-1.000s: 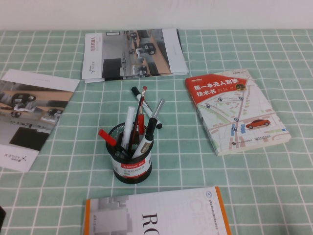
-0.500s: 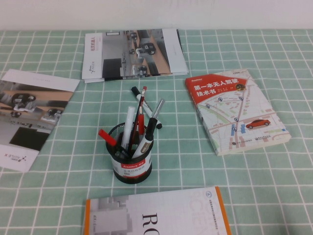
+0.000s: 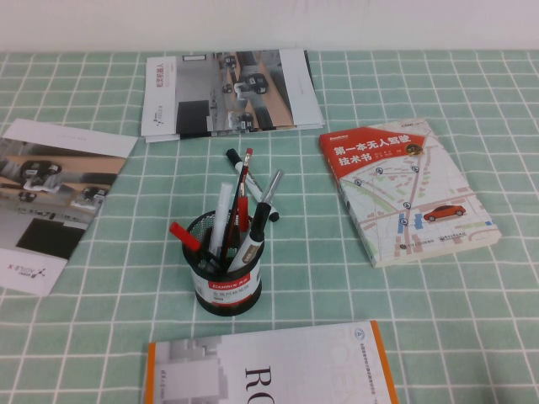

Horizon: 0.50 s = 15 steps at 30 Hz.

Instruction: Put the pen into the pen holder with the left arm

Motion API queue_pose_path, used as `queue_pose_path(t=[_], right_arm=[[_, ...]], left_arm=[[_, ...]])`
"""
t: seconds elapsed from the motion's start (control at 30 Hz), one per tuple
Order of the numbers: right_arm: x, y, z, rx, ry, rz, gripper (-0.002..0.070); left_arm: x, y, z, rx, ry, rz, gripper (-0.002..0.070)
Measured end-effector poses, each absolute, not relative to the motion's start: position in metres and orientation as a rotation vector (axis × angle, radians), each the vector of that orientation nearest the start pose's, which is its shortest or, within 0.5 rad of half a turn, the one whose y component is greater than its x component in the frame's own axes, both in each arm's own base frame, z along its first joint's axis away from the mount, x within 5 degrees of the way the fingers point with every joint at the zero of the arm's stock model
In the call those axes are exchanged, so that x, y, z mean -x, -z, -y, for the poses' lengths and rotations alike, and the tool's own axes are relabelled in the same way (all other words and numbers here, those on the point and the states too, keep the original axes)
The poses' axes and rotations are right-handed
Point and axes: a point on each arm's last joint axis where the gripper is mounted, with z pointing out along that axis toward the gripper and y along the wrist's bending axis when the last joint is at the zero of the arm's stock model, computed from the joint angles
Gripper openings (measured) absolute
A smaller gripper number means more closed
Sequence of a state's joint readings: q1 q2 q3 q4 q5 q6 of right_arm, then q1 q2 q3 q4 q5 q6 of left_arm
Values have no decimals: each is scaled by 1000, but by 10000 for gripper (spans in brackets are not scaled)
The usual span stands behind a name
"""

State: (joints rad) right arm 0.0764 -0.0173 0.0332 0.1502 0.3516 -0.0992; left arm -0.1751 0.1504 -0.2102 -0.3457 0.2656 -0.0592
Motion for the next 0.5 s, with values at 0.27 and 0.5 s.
queue_pose_path(t=[0.27,0.5], right_arm=[[-52,-172,-9,68,-130,-1848,-20],[-52,-172,-9,68,-130,-1848,-20]], left_arm=[[-101,-324,35,-52,458,-2003,-4],[-181,-379,54,-198,423,-2171,-4]])
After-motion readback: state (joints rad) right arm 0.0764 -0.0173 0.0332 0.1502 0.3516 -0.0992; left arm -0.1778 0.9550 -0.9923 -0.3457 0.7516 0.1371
